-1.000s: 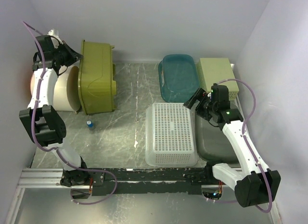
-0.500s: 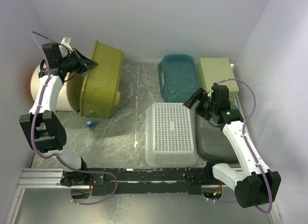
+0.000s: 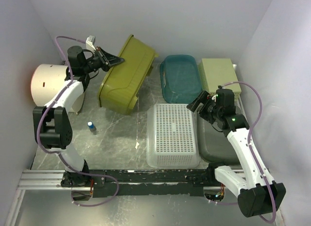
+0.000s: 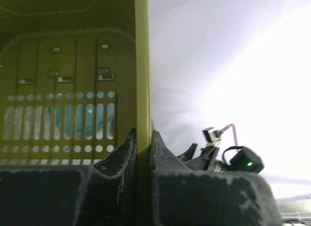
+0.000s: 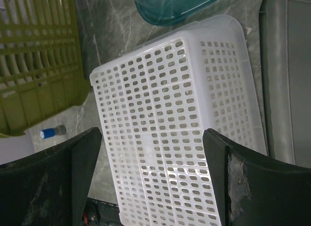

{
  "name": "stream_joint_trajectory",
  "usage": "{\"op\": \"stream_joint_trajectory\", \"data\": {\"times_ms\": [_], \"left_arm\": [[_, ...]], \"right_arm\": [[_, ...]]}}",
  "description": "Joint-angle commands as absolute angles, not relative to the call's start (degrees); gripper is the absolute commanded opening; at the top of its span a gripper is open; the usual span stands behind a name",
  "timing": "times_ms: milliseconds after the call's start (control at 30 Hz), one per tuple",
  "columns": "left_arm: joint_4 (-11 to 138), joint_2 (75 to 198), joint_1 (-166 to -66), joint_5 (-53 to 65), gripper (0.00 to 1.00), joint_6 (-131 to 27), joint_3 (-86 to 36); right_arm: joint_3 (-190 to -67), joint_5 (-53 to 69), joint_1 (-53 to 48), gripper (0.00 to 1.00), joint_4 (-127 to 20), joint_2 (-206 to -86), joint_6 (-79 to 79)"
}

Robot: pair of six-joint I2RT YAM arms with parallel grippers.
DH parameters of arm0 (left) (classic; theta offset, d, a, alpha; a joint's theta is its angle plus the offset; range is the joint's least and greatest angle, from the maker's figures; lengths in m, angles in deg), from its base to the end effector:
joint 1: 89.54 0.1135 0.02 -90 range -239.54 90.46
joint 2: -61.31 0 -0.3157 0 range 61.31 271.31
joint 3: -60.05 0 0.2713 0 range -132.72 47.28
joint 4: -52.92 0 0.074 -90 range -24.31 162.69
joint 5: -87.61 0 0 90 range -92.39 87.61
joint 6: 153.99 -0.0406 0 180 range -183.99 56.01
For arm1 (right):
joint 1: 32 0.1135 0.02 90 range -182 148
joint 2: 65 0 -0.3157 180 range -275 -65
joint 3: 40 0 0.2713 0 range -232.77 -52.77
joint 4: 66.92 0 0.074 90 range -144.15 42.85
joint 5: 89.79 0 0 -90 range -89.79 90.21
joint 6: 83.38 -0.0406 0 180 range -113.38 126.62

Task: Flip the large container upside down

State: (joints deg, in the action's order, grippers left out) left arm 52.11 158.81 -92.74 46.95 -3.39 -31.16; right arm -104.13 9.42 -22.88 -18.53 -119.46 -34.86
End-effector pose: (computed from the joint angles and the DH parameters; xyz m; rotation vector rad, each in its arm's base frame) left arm 0.4285 -0.0548 0.3872 -0.1983 1.8722 -1.5118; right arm 0.1895 0.0370 0.3446 0.5598 2.2508 0.6442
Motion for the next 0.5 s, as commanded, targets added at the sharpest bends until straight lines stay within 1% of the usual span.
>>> {"op": "stream_joint_trajectory", "data": {"times_ms": [0,67,200,367,467], "left_arm": [[21.06,162.32,-93.30,48.94,0.07,17.94,-29.90],[15.75,164.28,-93.85,48.27,0.07,22.92,-29.89],[13.69,167.22,-93.62,47.73,0.07,26.71,-29.00],[-2.08,173.88,-93.16,46.64,0.07,41.49,-22.52],[-4.51,175.40,-92.62,45.93,0.07,44.34,-19.59]], "right_arm": [[-104.21,8.03,-22.34,0.86,-16.93,-117.81,-34.40],[-104.28,8.11,-22.32,0.86,-16.86,-117.84,-34.51],[-104.28,8.30,-22.29,0.86,-16.75,-118.04,-34.53],[-104.43,8.16,-22.30,0.86,-16.58,-118.01,-34.49],[-104.87,8.13,-22.25,0.86,-16.32,-118.26,-34.43]]}}
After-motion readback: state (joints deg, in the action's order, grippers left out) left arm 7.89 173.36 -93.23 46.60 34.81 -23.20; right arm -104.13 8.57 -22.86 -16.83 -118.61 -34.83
